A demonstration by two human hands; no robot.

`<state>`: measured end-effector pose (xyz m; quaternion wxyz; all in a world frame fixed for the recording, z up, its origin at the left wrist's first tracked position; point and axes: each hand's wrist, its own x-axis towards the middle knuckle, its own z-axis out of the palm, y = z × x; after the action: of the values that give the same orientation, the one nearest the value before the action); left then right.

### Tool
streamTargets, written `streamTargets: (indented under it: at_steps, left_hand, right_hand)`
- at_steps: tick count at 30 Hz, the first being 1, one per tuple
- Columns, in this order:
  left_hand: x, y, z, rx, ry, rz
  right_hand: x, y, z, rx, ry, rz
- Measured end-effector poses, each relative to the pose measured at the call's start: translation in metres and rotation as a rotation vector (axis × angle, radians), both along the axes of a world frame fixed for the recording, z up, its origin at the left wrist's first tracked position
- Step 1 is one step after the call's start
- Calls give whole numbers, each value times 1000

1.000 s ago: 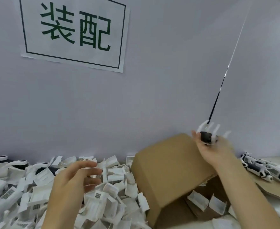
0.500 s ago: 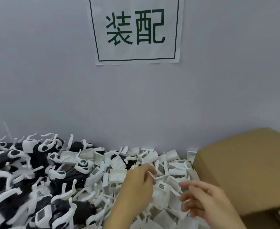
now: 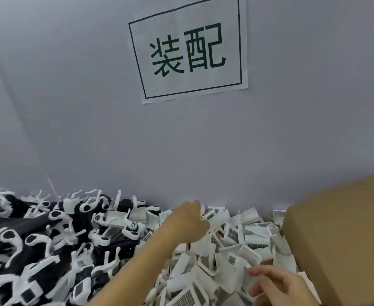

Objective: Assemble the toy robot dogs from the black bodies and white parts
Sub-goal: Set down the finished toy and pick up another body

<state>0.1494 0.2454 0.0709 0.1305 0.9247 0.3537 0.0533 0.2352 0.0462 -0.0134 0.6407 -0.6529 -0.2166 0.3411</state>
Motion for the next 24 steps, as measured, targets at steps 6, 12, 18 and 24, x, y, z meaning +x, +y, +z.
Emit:
streamTargets:
  at_steps: [6, 12, 18, 24]
  left_hand:
    - [35, 72, 0, 18, 334, -13]
    - [48, 85, -20, 75, 385, -103]
    - [39, 87, -8, 160, 238, -108]
    - [11, 78, 55, 179, -241, 10]
  right_hand:
    - [1, 7, -13, 7, -41, 34]
    - [9, 9, -11, 91, 181, 46]
    - [4, 1, -7, -12, -73, 29]
    - [2, -1, 3, -3, -64, -23]
